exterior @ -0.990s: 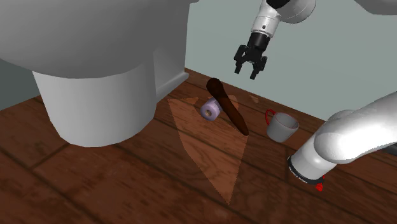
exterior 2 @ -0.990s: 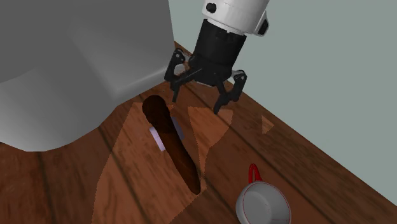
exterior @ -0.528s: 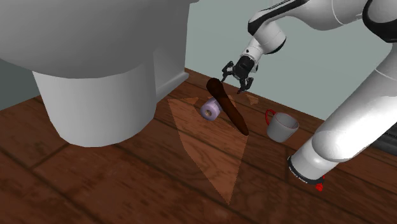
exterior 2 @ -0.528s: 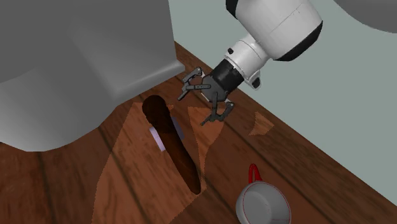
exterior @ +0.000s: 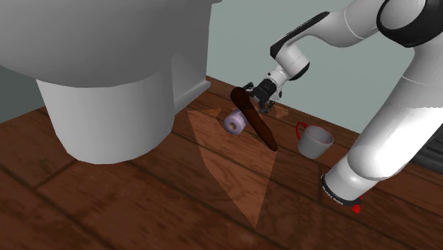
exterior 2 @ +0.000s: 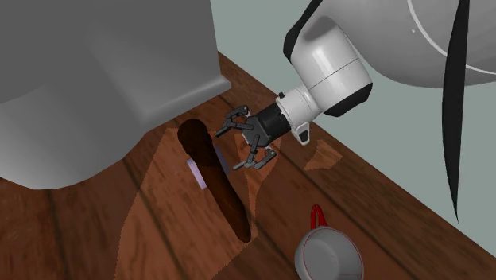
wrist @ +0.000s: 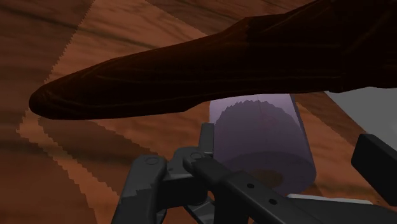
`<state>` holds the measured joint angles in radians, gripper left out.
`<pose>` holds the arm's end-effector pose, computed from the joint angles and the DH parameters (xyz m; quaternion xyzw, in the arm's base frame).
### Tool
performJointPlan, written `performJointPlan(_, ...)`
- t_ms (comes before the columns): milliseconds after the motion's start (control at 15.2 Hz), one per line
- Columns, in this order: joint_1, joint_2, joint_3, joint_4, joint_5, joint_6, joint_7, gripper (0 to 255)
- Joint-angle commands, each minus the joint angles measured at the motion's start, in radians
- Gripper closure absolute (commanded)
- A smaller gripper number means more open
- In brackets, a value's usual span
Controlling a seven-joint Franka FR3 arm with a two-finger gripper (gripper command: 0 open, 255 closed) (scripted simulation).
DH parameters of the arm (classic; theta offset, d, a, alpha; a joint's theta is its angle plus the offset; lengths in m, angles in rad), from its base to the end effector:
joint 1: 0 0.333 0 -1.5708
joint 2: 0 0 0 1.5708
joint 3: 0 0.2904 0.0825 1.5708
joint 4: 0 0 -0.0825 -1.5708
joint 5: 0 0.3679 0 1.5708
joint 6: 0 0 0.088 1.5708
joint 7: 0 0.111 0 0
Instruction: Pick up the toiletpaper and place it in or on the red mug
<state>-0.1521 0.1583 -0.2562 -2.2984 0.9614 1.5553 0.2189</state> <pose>0.4295 -0.0869 0.2651 -0.7065 0.4397 0.3410 0.4374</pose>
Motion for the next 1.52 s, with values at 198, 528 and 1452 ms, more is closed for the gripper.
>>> performJointPlan(198, 0.015, -0.001, 0.013, -0.021, 0.022, 0.026, -0.002, 0)
performJointPlan(528, 0.015, -0.001, 0.013, -0.021, 0.022, 0.026, -0.002, 0)
performJointPlan(1452, 0.015, -0.035, 0.011, -0.020, 0.015, 0.011, 0.028, 255)
